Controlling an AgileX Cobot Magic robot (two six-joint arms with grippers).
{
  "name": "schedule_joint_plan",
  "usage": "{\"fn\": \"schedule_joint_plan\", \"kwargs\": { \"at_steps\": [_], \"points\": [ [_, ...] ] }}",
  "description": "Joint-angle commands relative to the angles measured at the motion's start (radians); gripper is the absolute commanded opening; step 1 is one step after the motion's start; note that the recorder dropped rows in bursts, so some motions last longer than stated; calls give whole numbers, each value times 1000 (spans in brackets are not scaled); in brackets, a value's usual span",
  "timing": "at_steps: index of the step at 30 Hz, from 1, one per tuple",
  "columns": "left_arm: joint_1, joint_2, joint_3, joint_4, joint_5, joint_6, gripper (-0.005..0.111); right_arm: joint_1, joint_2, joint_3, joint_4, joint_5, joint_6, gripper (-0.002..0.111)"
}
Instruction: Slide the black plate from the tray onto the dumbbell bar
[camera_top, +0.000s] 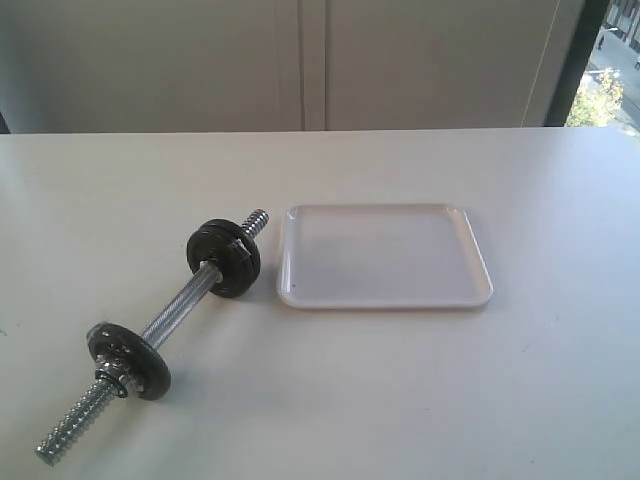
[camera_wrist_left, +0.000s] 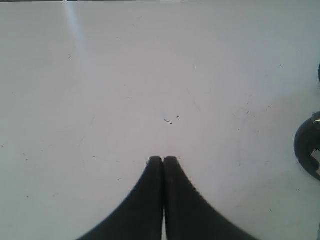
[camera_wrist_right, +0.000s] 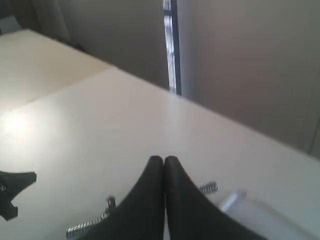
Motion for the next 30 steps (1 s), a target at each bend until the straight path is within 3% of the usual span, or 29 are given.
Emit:
{"fn": "schedule_joint_plan", "kwargs": {
  "at_steps": [1,6,15,21,26,30],
  "points": [
    [1,-5,4,-2,-4,-6,0,-7,-274,-1,9,-14,-11,0],
    [1,-5,4,-2,-4,-6,0,-7,-559,9,26,-12,-9,0],
    [1,-5,4,-2,-4,-6,0,-7,-656,280,-81,-71,-7,0],
    [1,-5,4,-2,-4,-6,0,-7,-721,527,-276,-370,-7,0],
    [1,-5,4,-2,-4,-6,0,-7,-778,711,-294,-684,-7,0],
    [1,-5,4,-2,-4,-6,0,-7,-794,898,-382,-805,-7,0]
  ]
}}
